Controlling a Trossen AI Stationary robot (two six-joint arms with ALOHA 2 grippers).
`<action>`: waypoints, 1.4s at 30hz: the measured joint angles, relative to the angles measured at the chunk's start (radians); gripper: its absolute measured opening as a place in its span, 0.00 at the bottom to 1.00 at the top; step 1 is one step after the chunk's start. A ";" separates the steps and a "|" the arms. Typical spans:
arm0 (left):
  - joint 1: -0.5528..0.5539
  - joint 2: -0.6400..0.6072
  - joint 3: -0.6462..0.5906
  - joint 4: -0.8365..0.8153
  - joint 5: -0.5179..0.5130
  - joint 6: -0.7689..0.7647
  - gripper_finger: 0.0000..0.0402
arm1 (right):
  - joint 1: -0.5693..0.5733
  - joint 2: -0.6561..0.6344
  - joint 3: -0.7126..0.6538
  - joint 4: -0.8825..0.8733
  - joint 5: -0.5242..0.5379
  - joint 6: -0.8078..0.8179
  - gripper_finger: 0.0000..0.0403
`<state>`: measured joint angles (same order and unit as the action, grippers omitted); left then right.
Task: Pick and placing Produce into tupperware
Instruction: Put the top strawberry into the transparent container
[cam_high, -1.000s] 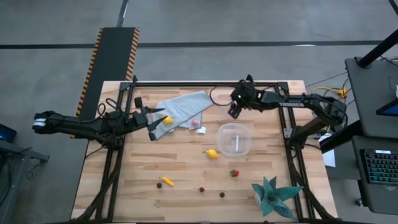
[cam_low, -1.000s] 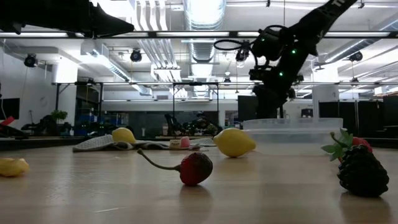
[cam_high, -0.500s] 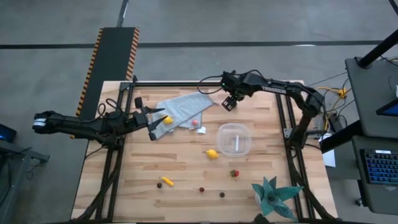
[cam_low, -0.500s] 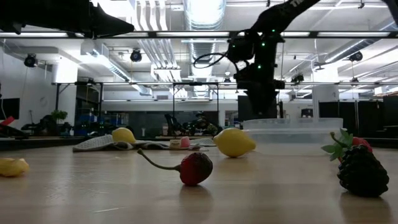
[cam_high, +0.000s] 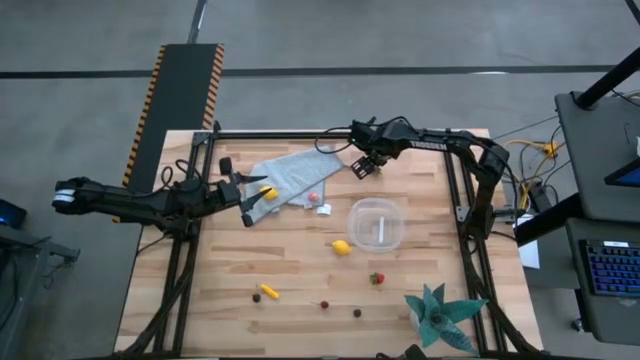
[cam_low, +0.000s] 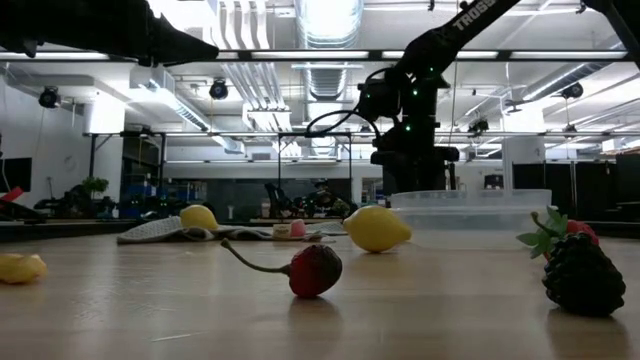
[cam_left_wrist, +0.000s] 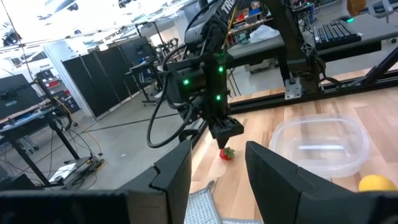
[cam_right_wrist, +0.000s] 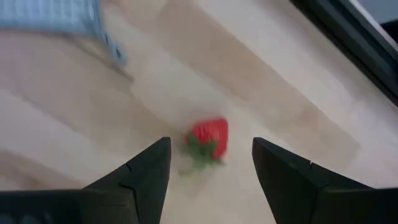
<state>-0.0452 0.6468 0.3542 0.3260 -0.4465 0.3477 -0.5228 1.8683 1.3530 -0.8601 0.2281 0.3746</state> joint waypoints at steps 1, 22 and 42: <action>0.000 0.000 0.000 0.000 0.000 0.000 0.34 | 0.000 0.000 -0.005 0.010 0.000 0.003 0.54; 0.000 -0.013 0.003 0.004 0.000 0.003 0.34 | -0.011 0.000 -0.129 0.135 0.008 0.087 0.54; 0.000 -0.013 0.005 0.006 0.000 0.006 0.34 | -0.014 -0.001 -0.237 0.264 0.001 0.097 0.54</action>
<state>-0.0452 0.6334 0.3595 0.3317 -0.4461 0.3534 -0.5373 1.8673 1.1158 -0.5965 0.2287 0.4713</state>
